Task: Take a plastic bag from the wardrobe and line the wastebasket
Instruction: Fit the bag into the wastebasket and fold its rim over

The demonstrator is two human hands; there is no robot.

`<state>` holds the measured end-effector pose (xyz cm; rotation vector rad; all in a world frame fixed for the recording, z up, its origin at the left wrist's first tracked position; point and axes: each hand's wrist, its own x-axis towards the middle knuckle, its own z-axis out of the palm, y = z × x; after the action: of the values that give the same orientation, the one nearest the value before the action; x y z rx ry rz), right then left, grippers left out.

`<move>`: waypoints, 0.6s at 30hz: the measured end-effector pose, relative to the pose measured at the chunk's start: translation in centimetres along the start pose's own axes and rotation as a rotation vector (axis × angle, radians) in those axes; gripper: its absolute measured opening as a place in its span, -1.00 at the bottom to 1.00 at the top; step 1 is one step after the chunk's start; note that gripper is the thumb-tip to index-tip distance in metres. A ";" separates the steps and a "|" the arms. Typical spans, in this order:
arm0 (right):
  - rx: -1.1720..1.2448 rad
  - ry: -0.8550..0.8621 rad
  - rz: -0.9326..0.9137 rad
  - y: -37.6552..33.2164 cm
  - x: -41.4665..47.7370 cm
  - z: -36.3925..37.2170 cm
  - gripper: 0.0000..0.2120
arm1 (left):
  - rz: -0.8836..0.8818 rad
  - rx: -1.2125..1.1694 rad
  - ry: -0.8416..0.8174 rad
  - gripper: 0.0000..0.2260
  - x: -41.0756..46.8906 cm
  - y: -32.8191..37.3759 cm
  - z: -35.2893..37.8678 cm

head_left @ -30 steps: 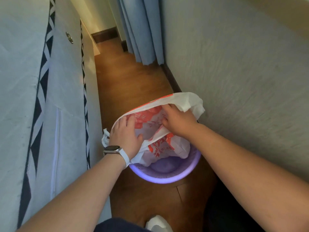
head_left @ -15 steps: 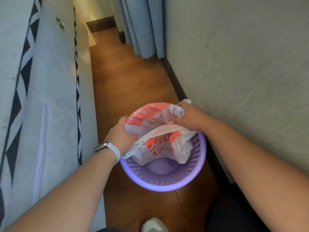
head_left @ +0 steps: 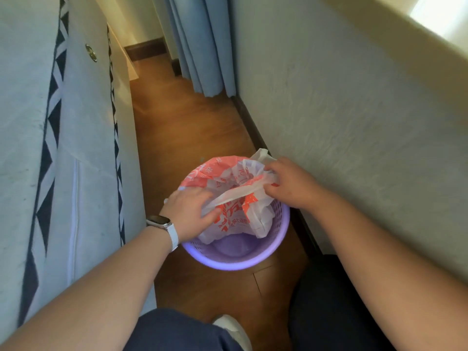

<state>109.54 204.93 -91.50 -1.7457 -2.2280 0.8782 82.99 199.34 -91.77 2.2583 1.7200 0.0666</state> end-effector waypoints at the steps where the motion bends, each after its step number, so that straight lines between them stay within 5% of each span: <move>1: -0.023 -0.005 0.008 0.1 -0.5 -0.1 -0.55 | 0.009 -0.031 -0.071 -0.72 -0.3 0.6 -0.3; 9: -0.117 -0.076 -0.003 0.2 -3.7 -0.5 -0.79 | -0.128 -0.097 -0.241 -0.91 -2.7 2.8 -2.2; 14: -0.116 -0.153 0.023 0.9 -5.3 -0.3 -0.91 | 0.008 -0.013 -0.567 -0.65 -4.6 3.6 -1.1; 18: -0.083 -0.177 -0.016 0.8 -5.6 -0.2 -0.88 | 0.085 0.125 -0.567 -0.60 -4.7 3.1 -0.8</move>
<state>111.98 199.86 -90.62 -1.7452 -2.4180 0.9857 84.37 194.34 -89.49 2.1472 1.3523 -0.6176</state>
